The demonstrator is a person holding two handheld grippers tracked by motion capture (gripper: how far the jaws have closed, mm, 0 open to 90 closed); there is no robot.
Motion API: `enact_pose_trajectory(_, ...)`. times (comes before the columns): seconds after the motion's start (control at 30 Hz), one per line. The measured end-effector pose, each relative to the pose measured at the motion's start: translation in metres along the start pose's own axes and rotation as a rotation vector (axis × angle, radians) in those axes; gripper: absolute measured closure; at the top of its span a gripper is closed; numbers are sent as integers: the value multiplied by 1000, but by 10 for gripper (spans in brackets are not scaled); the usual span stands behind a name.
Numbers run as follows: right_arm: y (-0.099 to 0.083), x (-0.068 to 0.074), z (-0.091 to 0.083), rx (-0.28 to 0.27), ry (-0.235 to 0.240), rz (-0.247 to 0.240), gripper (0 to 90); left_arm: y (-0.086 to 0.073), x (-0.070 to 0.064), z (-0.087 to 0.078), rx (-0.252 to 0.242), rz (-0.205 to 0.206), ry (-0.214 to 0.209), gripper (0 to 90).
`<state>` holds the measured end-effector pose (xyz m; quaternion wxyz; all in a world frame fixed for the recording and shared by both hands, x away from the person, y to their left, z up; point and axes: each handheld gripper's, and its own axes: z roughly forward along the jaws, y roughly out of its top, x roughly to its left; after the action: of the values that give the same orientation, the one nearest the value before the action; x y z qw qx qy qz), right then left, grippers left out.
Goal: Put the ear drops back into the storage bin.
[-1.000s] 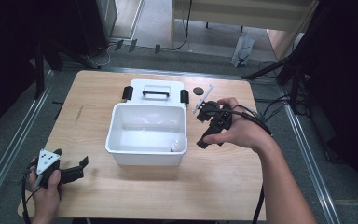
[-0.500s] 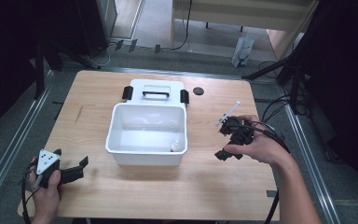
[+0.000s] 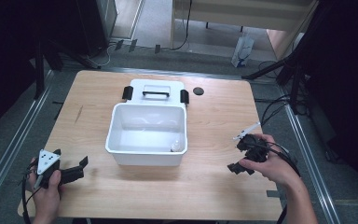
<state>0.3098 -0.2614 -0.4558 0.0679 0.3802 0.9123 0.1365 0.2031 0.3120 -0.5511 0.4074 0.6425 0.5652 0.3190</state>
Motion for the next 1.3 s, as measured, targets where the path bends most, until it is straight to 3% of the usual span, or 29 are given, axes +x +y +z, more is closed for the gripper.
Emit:
enact_pose_trajectory(0.2, -30, -7, 17, -56, -8, 58, 0, 0, 0, -1, -4, -6, 1, 1)
enact_pose_trajectory(0.27, -49, -9, 27, -121, -44, 85, 0, 0, 0, -1, -6, -6, 2, 1)
enact_pose_trajectory(0.33, -54, -9, 28, -139, -54, 94, 0, 0, 0, -1, -6, -6, 4, 1)
enact_pose_trajectory(0.37, -66, -9, 32, -201, -71, 120, 0, 0, 0, -1, -7, -6, 5, 1)
enact_pose_trajectory(0.53, -89, -5, 42, -334, -100, 150, 0, 0, 1, -1, -10, -10, 6, 1)
enact_pose_trajectory(0.67, -105, 1, 50, -490, -157, 171, 0, 0, 0, -1, -8, -6, 8, 1)
enact_pose_trajectory(0.77, -115, 1, 53, -605, -154, 215, 0, 0, 0, -1, -5, 2, 8, 0)
enact_pose_trajectory(0.97, -126, 2, 55, -747, -218, 289, 0, 0, -1, 0, 1, 8, 16, 1)
enact_pose_trajectory(1.07, -130, 0, 53, -785, -203, 326, 0, 0, -2, 0, 2, 11, 19, 1)
enact_pose_trajectory(1.1, -134, -6, 52, -805, -177, 376, 0, 0, -2, 0, 2, 12, 23, 1)
enact_pose_trajectory(1.13, -134, -7, 52, -806, -168, 389, 0, 0, -2, 0, 3, 12, 25, 1)
enact_pose_trajectory(1.3, -132, -9, 53, -775, -163, 399, 0, 0, -2, 0, 2, 12, 27, 1)
